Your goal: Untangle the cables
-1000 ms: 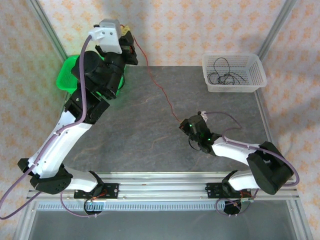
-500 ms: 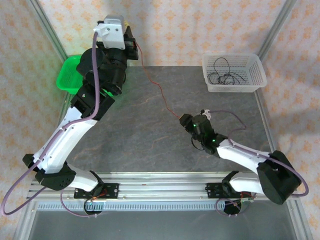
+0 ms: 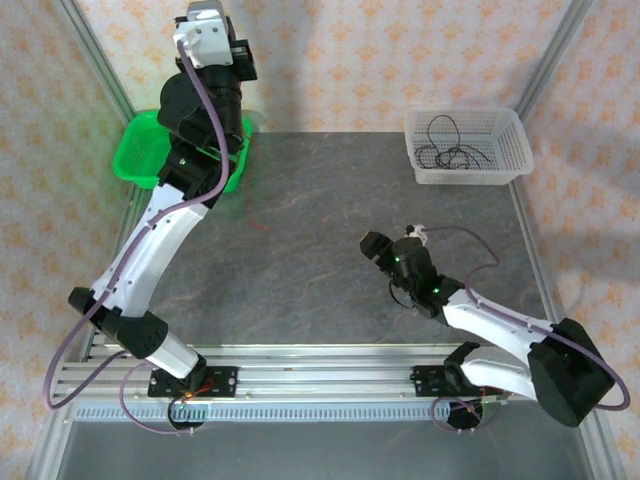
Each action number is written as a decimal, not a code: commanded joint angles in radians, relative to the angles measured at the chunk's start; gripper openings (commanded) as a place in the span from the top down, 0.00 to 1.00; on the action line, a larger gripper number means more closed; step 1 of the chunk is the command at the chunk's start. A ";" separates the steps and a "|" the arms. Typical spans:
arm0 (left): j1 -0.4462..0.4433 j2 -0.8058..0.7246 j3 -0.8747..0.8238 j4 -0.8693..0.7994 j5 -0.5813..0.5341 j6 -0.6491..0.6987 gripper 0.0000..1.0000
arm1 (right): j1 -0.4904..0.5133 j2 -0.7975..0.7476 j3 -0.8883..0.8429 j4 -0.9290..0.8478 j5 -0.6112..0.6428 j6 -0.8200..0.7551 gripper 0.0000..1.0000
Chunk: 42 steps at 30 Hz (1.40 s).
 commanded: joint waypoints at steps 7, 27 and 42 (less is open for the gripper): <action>0.126 0.135 0.124 0.236 -0.016 0.059 1.00 | -0.004 -0.082 -0.050 -0.011 0.001 -0.040 0.20; 0.272 0.378 0.349 0.324 -0.002 0.107 1.00 | -0.003 -0.058 -0.018 -0.088 0.034 -0.050 0.21; 0.432 0.479 0.380 0.399 0.057 -0.031 1.00 | -0.003 0.108 0.074 -0.086 0.013 -0.060 0.21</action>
